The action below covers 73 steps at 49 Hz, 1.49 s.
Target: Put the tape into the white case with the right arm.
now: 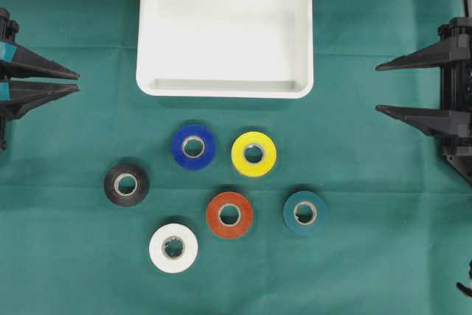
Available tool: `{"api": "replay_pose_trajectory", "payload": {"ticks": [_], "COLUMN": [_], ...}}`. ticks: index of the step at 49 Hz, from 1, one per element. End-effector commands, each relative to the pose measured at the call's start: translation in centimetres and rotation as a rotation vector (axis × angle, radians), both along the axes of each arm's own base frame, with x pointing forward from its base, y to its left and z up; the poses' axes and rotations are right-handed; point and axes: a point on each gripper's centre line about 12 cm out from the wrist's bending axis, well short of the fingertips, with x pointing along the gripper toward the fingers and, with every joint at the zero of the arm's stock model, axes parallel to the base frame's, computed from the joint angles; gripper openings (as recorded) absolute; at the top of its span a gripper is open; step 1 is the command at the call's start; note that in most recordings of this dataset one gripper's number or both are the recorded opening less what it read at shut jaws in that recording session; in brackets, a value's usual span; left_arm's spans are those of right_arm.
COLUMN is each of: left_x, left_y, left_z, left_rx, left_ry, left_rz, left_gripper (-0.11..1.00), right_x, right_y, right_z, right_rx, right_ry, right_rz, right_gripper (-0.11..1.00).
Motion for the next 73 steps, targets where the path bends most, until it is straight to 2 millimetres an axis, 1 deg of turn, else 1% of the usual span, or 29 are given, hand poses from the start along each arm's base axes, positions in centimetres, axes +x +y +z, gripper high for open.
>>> {"api": "replay_pose_trajectory", "payload": {"ticks": [1,2,3,5,8,10,12,17,24,29,33,37,39,40,42,44,45,50,56,64,73], "left_x": [-0.9,-1.2,-1.5,-2.1,-3.1,-3.7,-4.1,-4.9,-5.1,-5.0,-5.0,-5.0,-5.1,-5.1,-5.1,-5.1,-5.1,-5.1,-5.2,-5.2,-5.2], "left_y": [0.0,0.0,0.0,0.0,0.0,0.0,0.0,0.0,-0.1,0.0,-0.1,-0.1,0.0,-0.1,0.0,-0.1,-0.1,0.0,0.0,0.0,0.0], "left_z": [-0.6,-0.9,-1.1,-1.5,-1.8,-2.2,-2.6,-3.8,-4.9,-5.1,-5.2,-5.4,-5.4,-5.5,-5.6,-5.6,-5.6,-5.8,-6.2,-6.5,-6.6], "left_rx": [-0.015,-0.013,-0.016,-0.02,-0.018,-0.014,-0.014,-0.014,-0.023,-0.017,-0.012,-0.014,-0.014,-0.014,-0.014,-0.015,-0.015,-0.015,-0.015,-0.018,-0.018], "left_ry": [-0.012,-0.014,-0.017,-0.028,-0.051,-0.06,-0.061,-0.026,0.055,0.074,0.077,0.084,0.086,0.089,0.091,0.091,0.089,0.094,0.101,0.11,0.112], "left_rz": [0.0,0.001,0.0,0.001,-0.001,-0.001,-0.001,-0.002,-0.004,-0.002,-0.004,-0.004,-0.002,-0.004,-0.002,-0.004,-0.004,-0.002,-0.002,-0.002,-0.002], "left_gripper": [0.24,0.24,0.23,0.13,0.03,0.0,0.0,0.0,0.0,0.0,0.0,0.0,0.0,0.0,0.0,0.0,0.0,0.0,0.0,0.0,0.0], "right_x": [0.0,-0.1,-0.2,-0.4,-0.8,-1.0,-1.3,-1.8,-2.0,-2.0,-1.9,-1.8,-1.8,-1.8,-1.8,-1.9,-1.9,-2.0,-2.1,-2.4,-2.9], "right_y": [0.0,0.0,0.0,0.0,0.0,0.0,0.0,0.0,0.0,0.0,0.0,0.0,0.0,0.0,0.0,0.0,0.0,0.0,0.2,1.4,2.7], "right_z": [0.0,-0.3,-0.5,-1.0,-1.3,-1.6,-1.9,-2.5,-2.8,-3.1,-3.4,-3.6,-3.6,-3.6,-3.7,-3.7,-3.7,-3.9,-4.9,-6.4,-7.0], "right_rx": [0.009,0.009,0.011,0.012,0.015,0.017,0.02,0.02,0.025,0.025,0.023,0.023,0.023,0.025,0.023,0.023,0.023,0.023,0.018,-0.033,-0.05], "right_ry": [-0.003,0.005,0.008,0.014,0.015,0.018,0.023,0.038,0.055,0.063,0.075,0.086,0.087,0.089,0.089,0.087,0.089,0.092,0.127,0.214,0.257], "right_rz": [-0.001,-0.001,-0.001,-0.001,-0.001,0.0,0.0,0.0,0.0,0.0,0.0,0.0,0.0,-0.001,0.0,0.0,0.0,0.001,0.014,0.084,0.161], "right_gripper": [0.24,0.24,0.22,0.13,0.02,-0.03,-0.07,-0.09,-0.09,-0.02,0.1,0.29,0.4,0.49,0.61,0.7,0.72,0.71,0.71,0.71,0.71]}}
